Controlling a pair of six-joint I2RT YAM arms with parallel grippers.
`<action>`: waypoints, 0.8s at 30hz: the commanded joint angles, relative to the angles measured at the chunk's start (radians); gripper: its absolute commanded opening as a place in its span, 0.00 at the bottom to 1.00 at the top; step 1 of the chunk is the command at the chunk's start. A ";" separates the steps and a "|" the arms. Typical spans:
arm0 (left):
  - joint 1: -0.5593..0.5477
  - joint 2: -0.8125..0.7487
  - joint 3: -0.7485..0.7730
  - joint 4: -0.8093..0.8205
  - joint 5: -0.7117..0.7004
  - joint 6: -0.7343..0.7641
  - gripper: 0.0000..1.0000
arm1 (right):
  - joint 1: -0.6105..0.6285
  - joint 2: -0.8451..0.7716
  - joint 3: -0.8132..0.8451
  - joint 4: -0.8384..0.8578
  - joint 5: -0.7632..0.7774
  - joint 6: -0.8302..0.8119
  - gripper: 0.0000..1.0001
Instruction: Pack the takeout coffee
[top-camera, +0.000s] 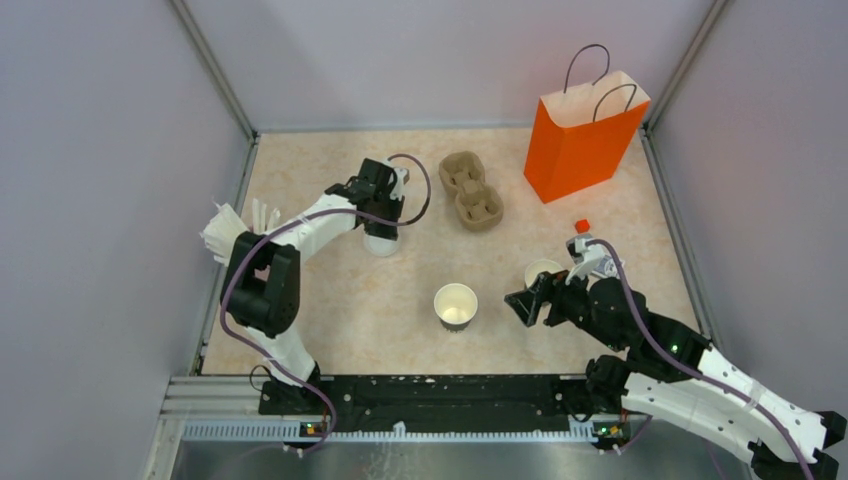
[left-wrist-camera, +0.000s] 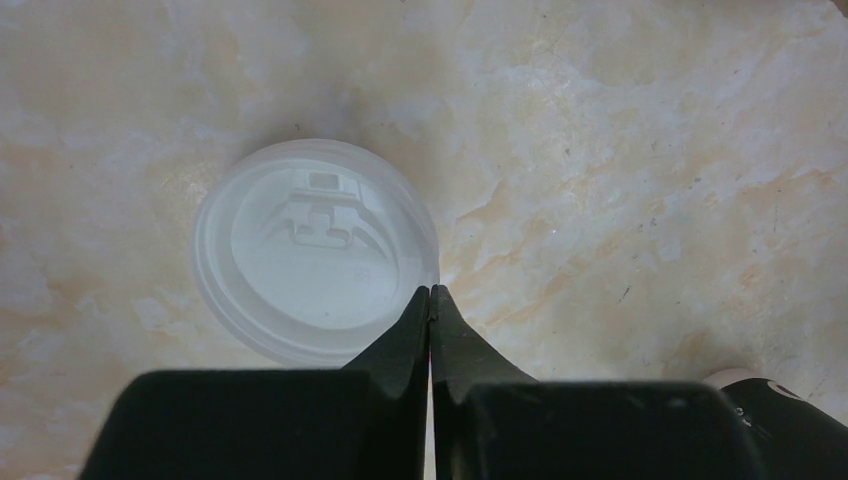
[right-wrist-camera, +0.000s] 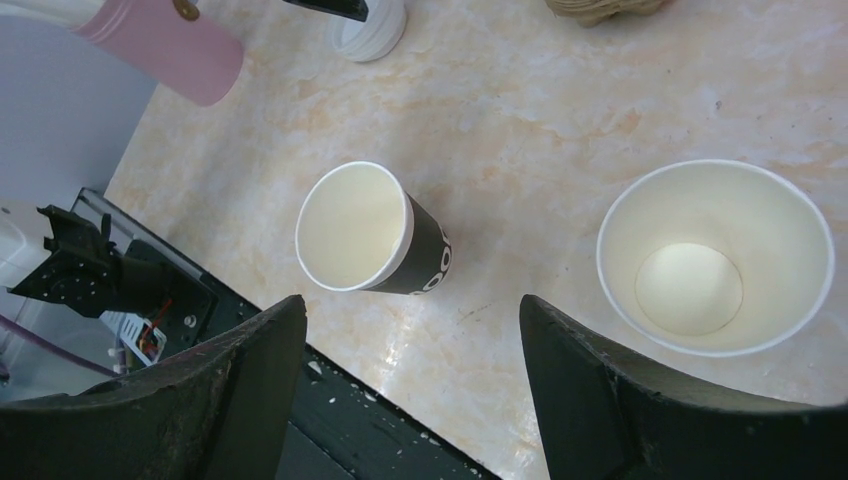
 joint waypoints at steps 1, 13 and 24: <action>0.004 0.025 0.045 -0.001 0.004 0.010 0.06 | 0.007 -0.007 0.002 0.007 0.013 0.005 0.77; 0.004 0.057 0.061 0.007 0.028 0.020 0.23 | 0.008 -0.002 0.006 0.003 0.011 0.002 0.76; 0.004 0.057 0.064 0.010 0.017 0.027 0.03 | 0.008 -0.002 0.008 -0.001 0.010 0.001 0.76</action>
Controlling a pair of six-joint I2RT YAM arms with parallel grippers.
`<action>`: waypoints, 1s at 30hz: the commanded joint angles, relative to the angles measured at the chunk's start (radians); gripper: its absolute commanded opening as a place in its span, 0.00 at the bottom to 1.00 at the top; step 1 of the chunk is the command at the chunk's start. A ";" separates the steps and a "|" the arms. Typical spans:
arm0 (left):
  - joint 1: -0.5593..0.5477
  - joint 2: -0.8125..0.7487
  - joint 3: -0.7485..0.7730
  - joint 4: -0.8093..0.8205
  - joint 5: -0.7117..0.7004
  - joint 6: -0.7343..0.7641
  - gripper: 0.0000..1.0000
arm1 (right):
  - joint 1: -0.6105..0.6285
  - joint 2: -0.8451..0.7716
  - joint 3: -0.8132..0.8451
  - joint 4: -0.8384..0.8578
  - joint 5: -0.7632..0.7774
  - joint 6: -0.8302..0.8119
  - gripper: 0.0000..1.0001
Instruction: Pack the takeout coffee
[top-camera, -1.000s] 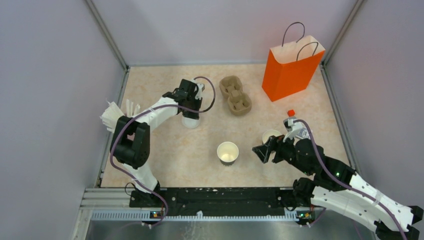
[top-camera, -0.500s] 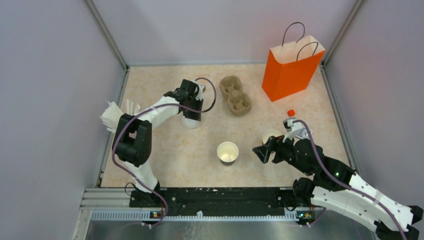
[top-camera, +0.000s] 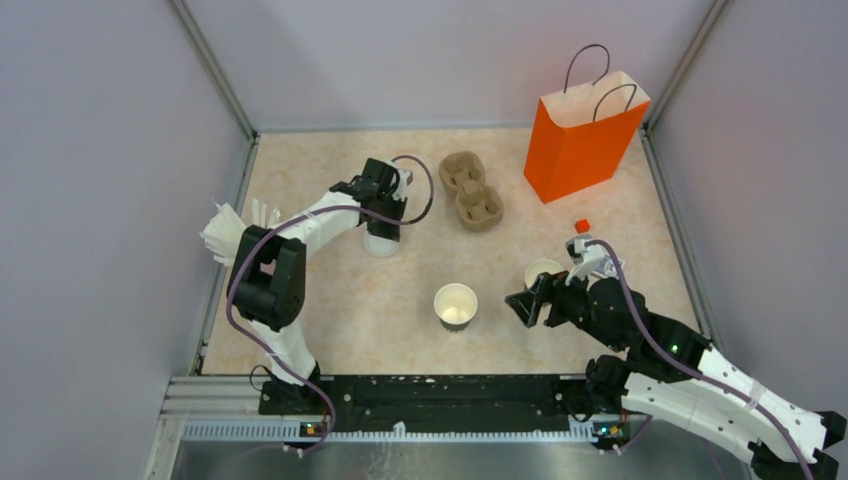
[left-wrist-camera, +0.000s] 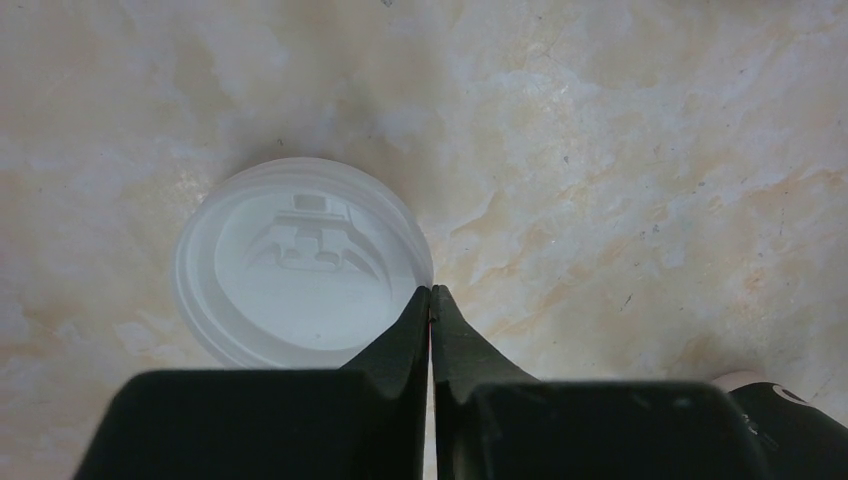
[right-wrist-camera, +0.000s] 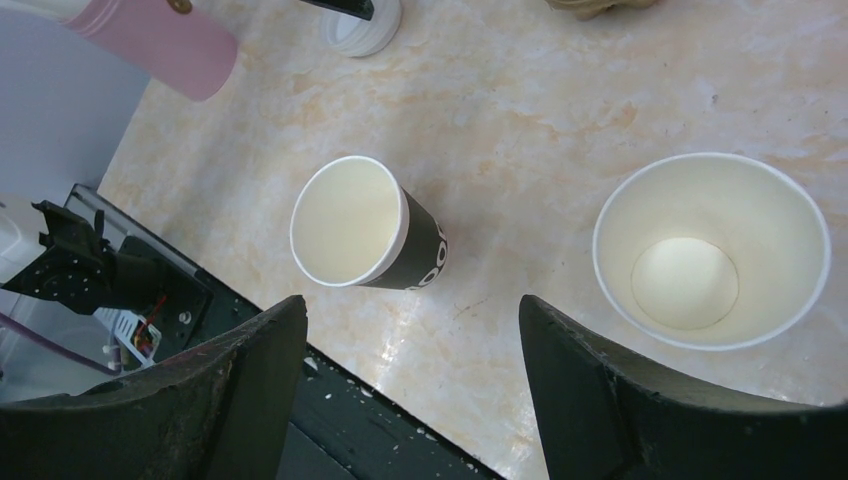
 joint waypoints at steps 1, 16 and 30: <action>0.004 0.007 0.036 0.016 0.001 0.013 0.00 | 0.007 -0.002 0.008 0.016 0.009 0.000 0.76; 0.004 -0.030 0.070 -0.047 0.011 -0.020 0.00 | 0.008 -0.003 0.001 0.021 0.010 -0.001 0.76; 0.032 -0.022 0.079 -0.060 0.136 -0.035 0.00 | 0.008 -0.007 0.001 0.020 0.010 0.000 0.76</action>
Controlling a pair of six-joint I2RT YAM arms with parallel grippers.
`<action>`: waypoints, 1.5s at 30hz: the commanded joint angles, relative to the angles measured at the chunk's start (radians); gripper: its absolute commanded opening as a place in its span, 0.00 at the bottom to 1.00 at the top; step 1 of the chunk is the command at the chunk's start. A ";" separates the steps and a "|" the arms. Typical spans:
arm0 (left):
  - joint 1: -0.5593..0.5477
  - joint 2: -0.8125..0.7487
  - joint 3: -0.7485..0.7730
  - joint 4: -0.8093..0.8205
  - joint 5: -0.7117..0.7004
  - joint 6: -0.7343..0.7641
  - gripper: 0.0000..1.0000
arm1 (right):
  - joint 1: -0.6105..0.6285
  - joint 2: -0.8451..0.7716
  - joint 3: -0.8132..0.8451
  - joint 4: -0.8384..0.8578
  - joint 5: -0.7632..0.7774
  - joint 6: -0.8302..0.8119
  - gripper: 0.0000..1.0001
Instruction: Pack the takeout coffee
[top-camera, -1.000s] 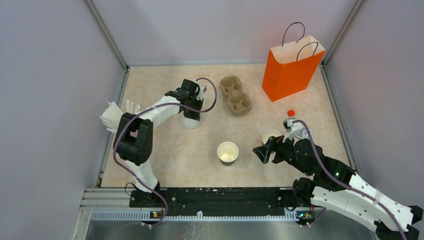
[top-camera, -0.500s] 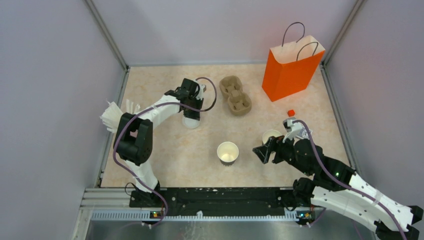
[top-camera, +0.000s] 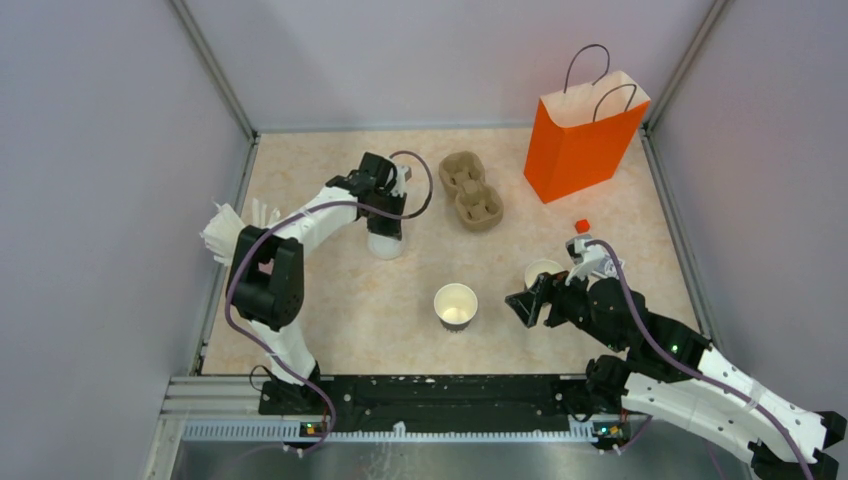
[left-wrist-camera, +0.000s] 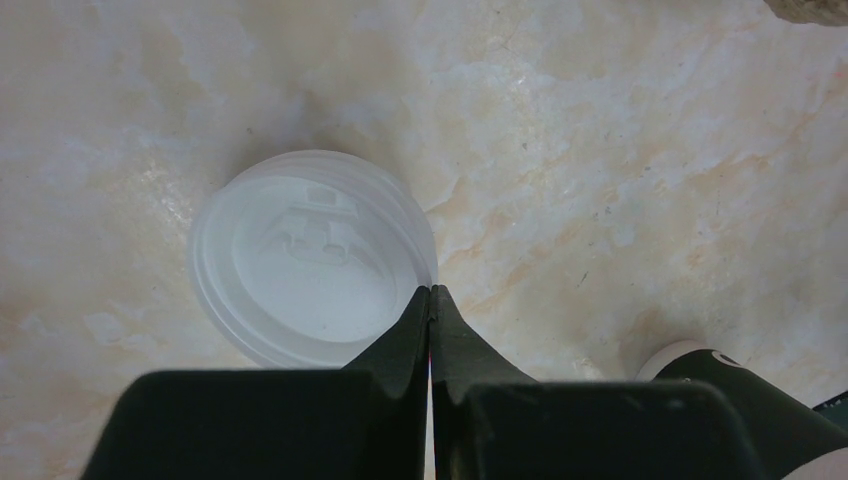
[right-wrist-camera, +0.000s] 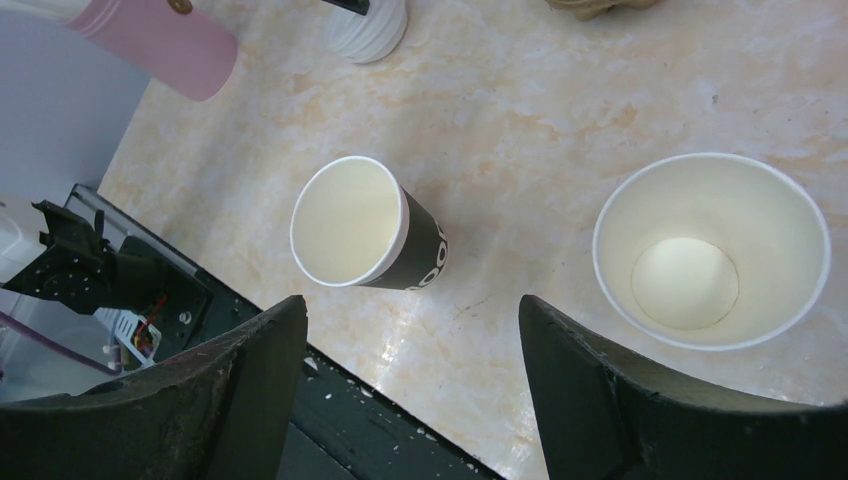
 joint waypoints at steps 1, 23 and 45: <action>0.025 -0.015 0.027 0.008 0.099 -0.010 0.00 | 0.007 -0.007 0.000 0.021 0.010 0.001 0.76; 0.048 0.009 0.007 0.035 0.187 -0.009 0.01 | 0.007 -0.007 -0.001 0.025 0.008 -0.001 0.76; 0.048 0.021 0.010 0.037 0.188 -0.002 0.11 | 0.007 -0.009 -0.001 0.023 0.009 -0.001 0.76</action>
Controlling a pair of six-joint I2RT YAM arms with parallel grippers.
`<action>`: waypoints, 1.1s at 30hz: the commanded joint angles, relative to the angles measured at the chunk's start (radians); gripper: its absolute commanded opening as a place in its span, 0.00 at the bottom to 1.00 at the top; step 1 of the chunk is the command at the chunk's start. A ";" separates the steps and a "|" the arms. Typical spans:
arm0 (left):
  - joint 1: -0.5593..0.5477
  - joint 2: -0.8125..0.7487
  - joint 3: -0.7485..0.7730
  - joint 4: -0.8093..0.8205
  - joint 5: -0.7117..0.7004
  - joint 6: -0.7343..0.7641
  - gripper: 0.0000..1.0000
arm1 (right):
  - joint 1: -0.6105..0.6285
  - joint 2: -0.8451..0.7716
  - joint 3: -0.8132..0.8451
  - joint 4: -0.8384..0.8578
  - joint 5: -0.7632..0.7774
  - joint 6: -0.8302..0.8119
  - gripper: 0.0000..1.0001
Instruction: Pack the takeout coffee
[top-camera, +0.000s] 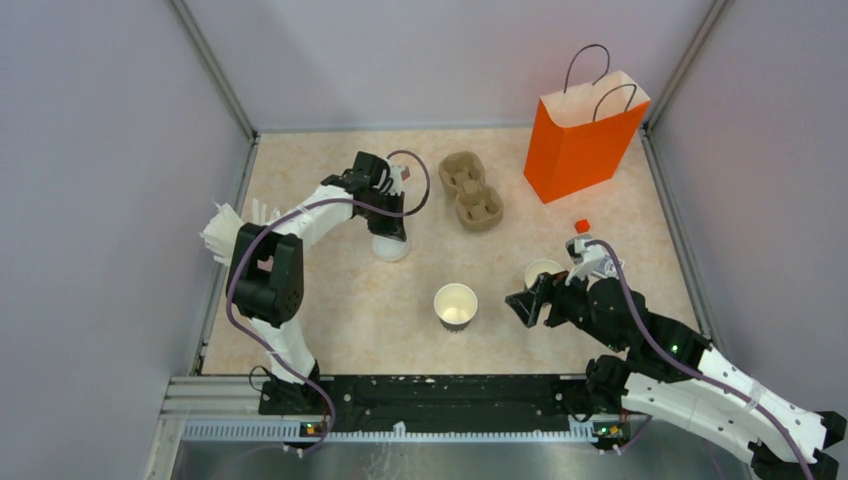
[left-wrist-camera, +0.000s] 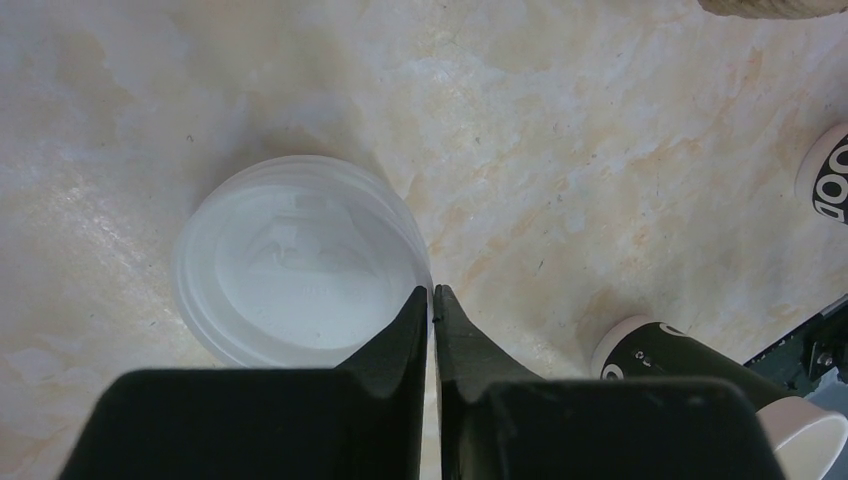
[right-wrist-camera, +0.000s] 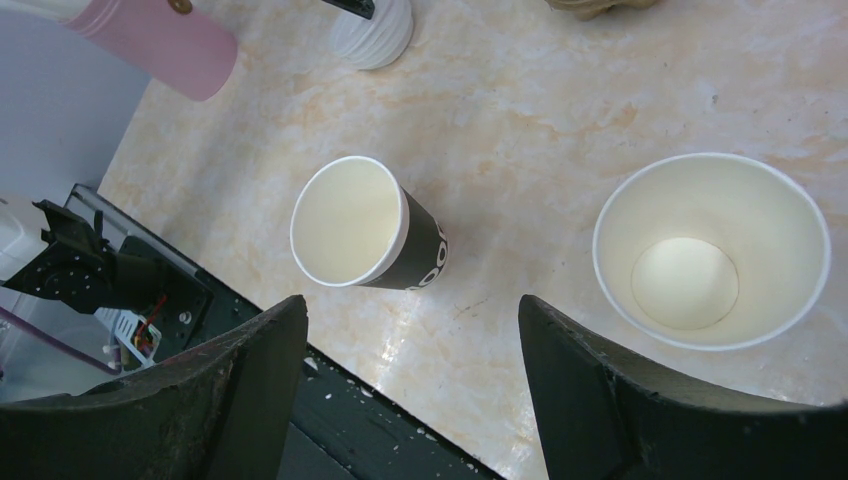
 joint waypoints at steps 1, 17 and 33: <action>0.005 0.002 0.010 0.027 0.019 0.008 0.11 | 0.007 -0.008 -0.001 0.023 0.008 -0.001 0.76; 0.005 0.016 0.011 0.036 0.022 0.013 0.14 | 0.009 -0.010 -0.004 0.027 0.007 -0.003 0.76; 0.005 0.026 0.002 0.057 -0.001 0.016 0.11 | 0.007 -0.010 -0.007 0.029 0.010 -0.002 0.76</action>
